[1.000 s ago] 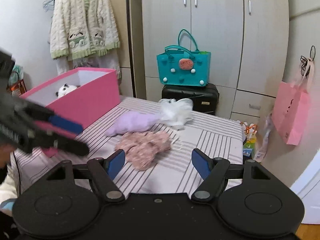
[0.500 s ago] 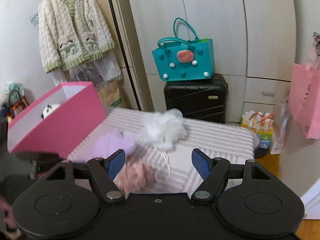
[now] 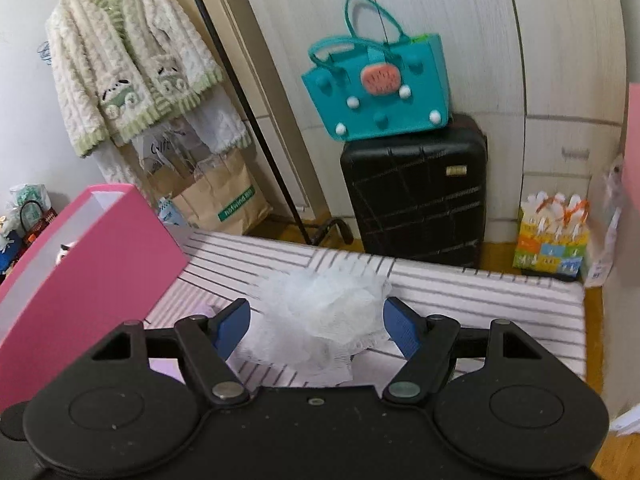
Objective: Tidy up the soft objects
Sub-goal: 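Grasp the white bath puff with the right tool while the left grasps the pink scrunchie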
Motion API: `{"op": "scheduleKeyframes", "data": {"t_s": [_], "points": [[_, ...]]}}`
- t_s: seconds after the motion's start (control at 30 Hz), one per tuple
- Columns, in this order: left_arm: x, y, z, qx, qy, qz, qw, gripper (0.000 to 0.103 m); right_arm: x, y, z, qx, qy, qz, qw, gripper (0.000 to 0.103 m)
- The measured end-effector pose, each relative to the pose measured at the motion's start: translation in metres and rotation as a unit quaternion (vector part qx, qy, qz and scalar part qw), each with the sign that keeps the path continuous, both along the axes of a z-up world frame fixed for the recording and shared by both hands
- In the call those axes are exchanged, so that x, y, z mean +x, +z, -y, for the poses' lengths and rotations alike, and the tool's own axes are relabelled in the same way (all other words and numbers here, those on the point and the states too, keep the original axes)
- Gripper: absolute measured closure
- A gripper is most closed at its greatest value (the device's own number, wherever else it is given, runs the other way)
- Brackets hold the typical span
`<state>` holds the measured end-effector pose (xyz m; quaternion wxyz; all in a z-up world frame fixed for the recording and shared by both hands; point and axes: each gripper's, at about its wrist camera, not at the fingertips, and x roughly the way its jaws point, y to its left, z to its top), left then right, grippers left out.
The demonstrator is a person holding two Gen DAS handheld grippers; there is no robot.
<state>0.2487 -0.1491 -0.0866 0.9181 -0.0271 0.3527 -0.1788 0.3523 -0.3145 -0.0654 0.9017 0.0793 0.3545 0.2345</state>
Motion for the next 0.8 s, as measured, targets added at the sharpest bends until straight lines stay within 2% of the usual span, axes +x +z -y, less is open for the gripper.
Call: {"op": "scheduleKeyframes", "data": {"t_s": [0.13,0.2,0.37,0.4,0.47,0.67,0.8], "points": [[0.003,-0.003,0.000,0.002,-0.011,-0.007,0.9999,0.024,0.011,-0.017,-0.002,0.006,0.001,-0.013,1.000,0.025],[0.004,-0.005,0.000,-0.002,-0.012,-0.011,0.9999,0.030,0.014,-0.020,-0.004,0.002,-0.001,-0.011,1.000,0.029],[0.005,-0.007,0.003,0.014,-0.009,-0.002,0.9999,0.055,0.016,-0.024,-0.003,0.003,-0.004,-0.006,1.000,0.058],[0.004,-0.007,0.004,0.017,-0.010,-0.001,0.9998,0.057,0.016,-0.025,-0.004,-0.003,-0.004,-0.004,1.000,0.062],[0.004,-0.008,0.005,0.024,-0.013,0.004,0.9996,0.069,0.014,-0.025,-0.009,-0.029,-0.003,0.006,1.000,0.067],[0.003,-0.009,-0.001,0.021,-0.010,0.004,0.9997,0.087,-0.008,-0.021,-0.007,-0.053,-0.024,0.023,0.998,0.072],[-0.001,-0.008,-0.006,0.011,-0.014,-0.004,0.9998,0.090,-0.022,-0.014,0.004,-0.053,-0.037,0.026,0.998,0.072]]}}
